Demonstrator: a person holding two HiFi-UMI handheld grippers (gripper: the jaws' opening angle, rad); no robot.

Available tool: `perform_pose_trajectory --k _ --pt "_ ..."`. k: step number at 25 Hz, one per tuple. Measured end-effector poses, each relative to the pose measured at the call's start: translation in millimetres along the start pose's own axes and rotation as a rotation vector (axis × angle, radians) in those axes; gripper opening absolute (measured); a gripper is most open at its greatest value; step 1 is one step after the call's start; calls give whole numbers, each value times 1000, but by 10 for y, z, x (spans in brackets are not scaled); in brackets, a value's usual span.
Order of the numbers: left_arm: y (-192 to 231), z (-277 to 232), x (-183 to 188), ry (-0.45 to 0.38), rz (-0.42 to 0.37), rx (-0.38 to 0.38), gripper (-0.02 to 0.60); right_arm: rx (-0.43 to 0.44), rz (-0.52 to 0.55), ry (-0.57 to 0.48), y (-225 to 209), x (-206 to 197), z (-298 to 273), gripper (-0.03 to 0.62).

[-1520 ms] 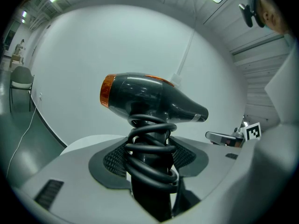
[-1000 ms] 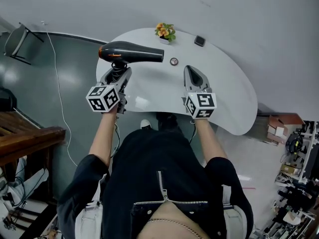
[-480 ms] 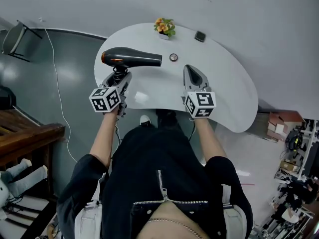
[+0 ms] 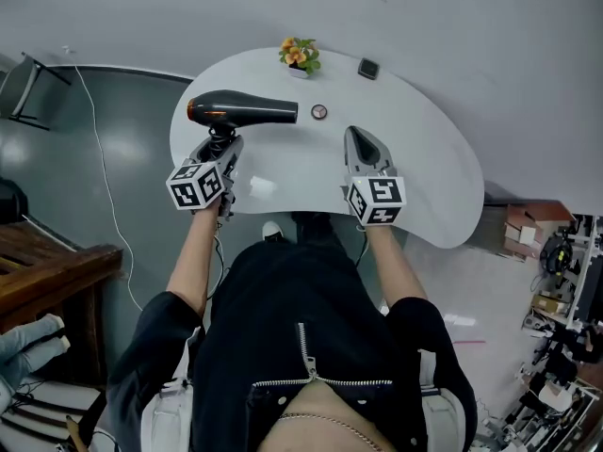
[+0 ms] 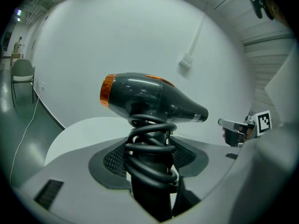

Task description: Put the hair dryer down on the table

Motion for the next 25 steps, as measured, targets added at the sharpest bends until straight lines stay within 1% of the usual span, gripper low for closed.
perform_pose_trajectory --k 10,25 --pt "126 -372 114 25 6 5 262 -25 -3 13 -270 29 -179 -3" --pt "381 -728 22 88 35 43 262 -34 -10 46 -529 -27 -392 -3"
Point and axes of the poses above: the fingertips, and each gripper's own axes: z backward along the fingers, y to its left, x out of its top, the point moved 1 cm from there along z, backward along the fingers, and after that the axes turned 11 degrees about -x, right-handed, at the moved point
